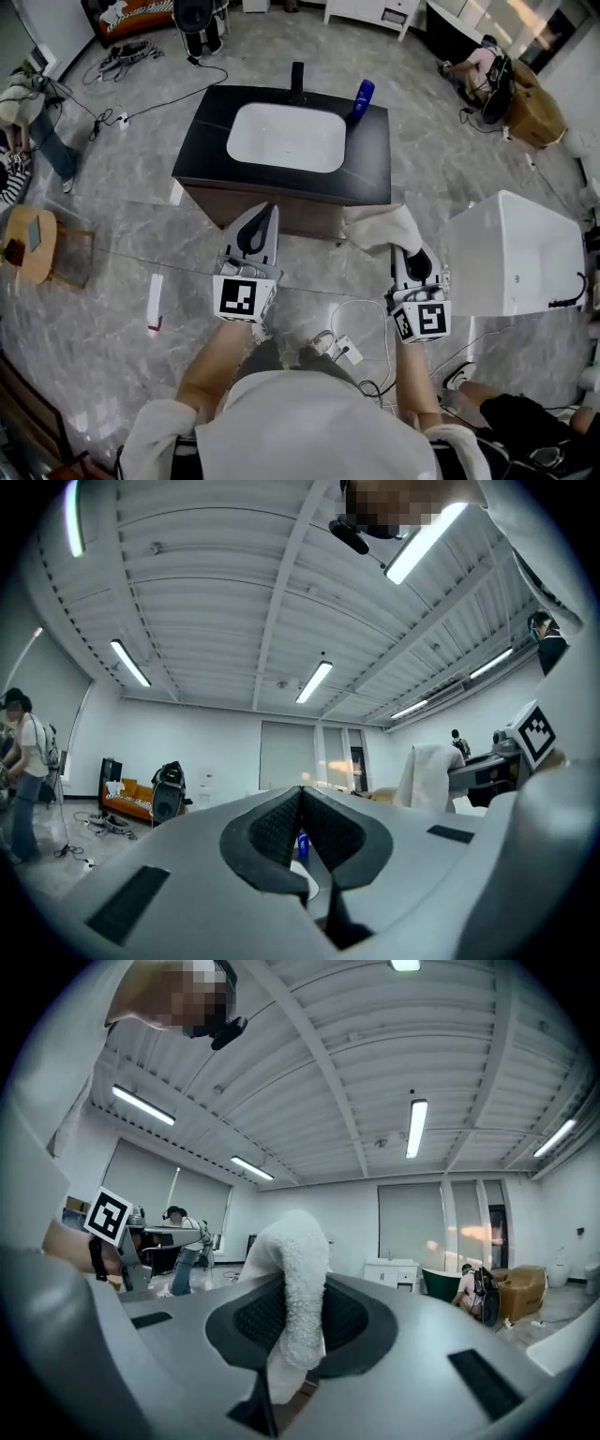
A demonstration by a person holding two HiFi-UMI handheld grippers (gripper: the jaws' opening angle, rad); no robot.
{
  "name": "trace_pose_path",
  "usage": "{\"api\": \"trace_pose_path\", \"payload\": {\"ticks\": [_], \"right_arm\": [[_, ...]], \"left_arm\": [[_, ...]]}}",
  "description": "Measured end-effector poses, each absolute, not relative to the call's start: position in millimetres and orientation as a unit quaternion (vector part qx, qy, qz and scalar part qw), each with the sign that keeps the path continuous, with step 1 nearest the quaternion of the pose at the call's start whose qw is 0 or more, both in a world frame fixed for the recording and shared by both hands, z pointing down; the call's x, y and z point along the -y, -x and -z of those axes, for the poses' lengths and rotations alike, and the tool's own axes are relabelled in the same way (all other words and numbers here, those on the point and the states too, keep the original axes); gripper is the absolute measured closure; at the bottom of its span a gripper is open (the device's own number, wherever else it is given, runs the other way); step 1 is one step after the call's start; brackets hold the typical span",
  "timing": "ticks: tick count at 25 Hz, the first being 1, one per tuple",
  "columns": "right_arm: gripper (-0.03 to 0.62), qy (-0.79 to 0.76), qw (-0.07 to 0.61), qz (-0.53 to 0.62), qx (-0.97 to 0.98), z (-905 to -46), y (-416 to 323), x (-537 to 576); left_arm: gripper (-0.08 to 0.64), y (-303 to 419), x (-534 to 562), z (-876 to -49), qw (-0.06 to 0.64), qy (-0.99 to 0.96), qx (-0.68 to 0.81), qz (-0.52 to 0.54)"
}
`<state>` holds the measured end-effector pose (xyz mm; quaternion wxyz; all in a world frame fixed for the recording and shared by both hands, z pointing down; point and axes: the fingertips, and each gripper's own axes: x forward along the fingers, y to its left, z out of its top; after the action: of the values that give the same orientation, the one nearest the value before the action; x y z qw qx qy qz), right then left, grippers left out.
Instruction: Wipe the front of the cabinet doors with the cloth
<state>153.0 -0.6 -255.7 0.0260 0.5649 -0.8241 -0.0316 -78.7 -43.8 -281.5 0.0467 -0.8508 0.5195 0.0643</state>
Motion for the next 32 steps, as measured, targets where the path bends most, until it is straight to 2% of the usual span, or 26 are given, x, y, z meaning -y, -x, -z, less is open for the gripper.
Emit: {"api": "trace_pose_path", "payload": {"ticks": [6,10,21,32], "right_arm": [[0.512,-0.573,-0.003,0.04,0.818,304,-205,-18],[0.512,-0.59,-0.033,0.029,0.807,315,-223,-30],[0.512,-0.594,-0.042,0.035,0.803,318,-216,-42],[0.512,-0.579,-0.031,0.044,0.814,318,-197,-40]], "left_arm": [[0.541,57,29,333,0.079,0.852,-0.514,-0.068],[0.541,49,19,345,0.076,0.853,-0.511,-0.072],[0.541,44,7,367,0.099,0.857,-0.502,-0.066],[0.541,57,3,354,0.086,0.857,-0.504,-0.064]]}}
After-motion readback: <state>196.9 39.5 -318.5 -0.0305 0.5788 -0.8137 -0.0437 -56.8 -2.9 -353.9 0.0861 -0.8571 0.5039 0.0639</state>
